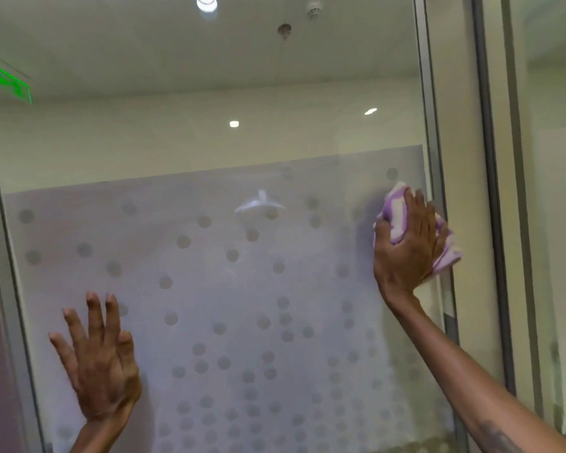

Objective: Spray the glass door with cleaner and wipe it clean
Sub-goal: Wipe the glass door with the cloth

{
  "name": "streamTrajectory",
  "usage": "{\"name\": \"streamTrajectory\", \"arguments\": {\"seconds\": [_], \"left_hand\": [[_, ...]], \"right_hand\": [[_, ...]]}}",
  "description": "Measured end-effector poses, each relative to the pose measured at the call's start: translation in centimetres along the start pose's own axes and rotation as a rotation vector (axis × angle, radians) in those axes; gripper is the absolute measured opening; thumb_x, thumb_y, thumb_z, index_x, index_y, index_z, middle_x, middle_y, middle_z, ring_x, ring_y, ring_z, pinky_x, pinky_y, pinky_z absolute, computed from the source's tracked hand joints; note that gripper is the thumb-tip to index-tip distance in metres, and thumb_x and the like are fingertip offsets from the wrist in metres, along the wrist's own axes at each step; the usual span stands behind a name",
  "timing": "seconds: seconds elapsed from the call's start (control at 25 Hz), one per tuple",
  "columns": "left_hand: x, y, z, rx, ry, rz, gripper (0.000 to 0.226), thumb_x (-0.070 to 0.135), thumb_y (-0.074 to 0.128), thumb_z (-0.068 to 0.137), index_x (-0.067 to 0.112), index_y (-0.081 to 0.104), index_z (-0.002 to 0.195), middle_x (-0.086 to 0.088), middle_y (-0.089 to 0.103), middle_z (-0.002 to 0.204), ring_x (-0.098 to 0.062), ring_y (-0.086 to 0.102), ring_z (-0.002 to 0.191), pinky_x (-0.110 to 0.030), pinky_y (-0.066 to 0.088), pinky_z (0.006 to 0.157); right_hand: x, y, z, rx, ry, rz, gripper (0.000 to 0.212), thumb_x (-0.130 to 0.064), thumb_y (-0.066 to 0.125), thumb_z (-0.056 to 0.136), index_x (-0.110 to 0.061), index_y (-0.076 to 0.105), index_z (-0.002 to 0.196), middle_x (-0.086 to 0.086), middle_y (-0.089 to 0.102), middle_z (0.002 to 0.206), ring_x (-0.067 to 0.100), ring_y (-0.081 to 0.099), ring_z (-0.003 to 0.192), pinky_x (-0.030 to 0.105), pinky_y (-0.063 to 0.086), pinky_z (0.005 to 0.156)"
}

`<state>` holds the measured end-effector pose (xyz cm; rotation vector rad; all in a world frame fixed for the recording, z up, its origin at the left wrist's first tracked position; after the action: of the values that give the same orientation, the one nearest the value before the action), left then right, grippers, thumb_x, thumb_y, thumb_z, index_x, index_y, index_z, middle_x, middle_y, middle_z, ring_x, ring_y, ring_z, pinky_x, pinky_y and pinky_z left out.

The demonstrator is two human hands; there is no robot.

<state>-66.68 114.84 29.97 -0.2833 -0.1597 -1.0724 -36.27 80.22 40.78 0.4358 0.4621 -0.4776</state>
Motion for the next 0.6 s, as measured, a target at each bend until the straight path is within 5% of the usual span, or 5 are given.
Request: {"name": "streamTrajectory", "arguments": {"seconds": [0.28, 0.48, 0.6], "left_hand": [[-0.4, 0.3, 0.0, 0.017, 0.013, -0.004, 0.068, 0.047, 0.011, 0.111, 0.008, 0.026, 0.163, -0.008, 0.017, 0.173, -0.026, -0.006, 0.163, -0.051, -0.01, 0.129], [-0.4, 0.2, -0.1, 0.008, 0.018, -0.017, 0.065, 0.044, 0.016, 0.11, 0.009, 0.025, 0.164, -0.006, 0.019, 0.173, -0.026, -0.004, 0.163, -0.049, -0.011, 0.129], [-0.6, 0.2, -0.1, 0.005, 0.02, 0.012, 0.062, 0.026, 0.028, 0.104, 0.0, 0.033, 0.16, -0.009, 0.023, 0.171, -0.037, 0.008, 0.161, -0.048, -0.01, 0.129]], "right_hand": [[-16.2, 5.4, -5.6, -0.122, -0.314, 0.055, 0.071, -0.049, 0.058, 0.084, -0.02, 0.055, 0.149, 0.002, 0.055, 0.155, 0.027, 0.048, 0.146, 0.056, 0.033, 0.121], [-26.4, 8.3, -13.7, -0.412, -0.642, 0.108, 0.077, -0.055, 0.057, 0.085, -0.022, 0.047, 0.155, 0.004, 0.045, 0.162, 0.029, 0.033, 0.153, 0.052, 0.009, 0.13], [-29.0, 9.4, -17.6, -0.557, -1.019, -0.011, 0.073, -0.06, 0.051, 0.092, -0.028, 0.042, 0.157, 0.002, 0.036, 0.167, 0.03, 0.023, 0.158, 0.055, 0.002, 0.128]]}}
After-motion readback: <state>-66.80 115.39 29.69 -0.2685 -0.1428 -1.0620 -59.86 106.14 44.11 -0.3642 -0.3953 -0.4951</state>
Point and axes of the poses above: each hand's wrist, its own z-axis towards the middle knuckle, its own y-axis out of the palm, x = y × z, the point moved 2 cm from there along z, towards the middle knuckle
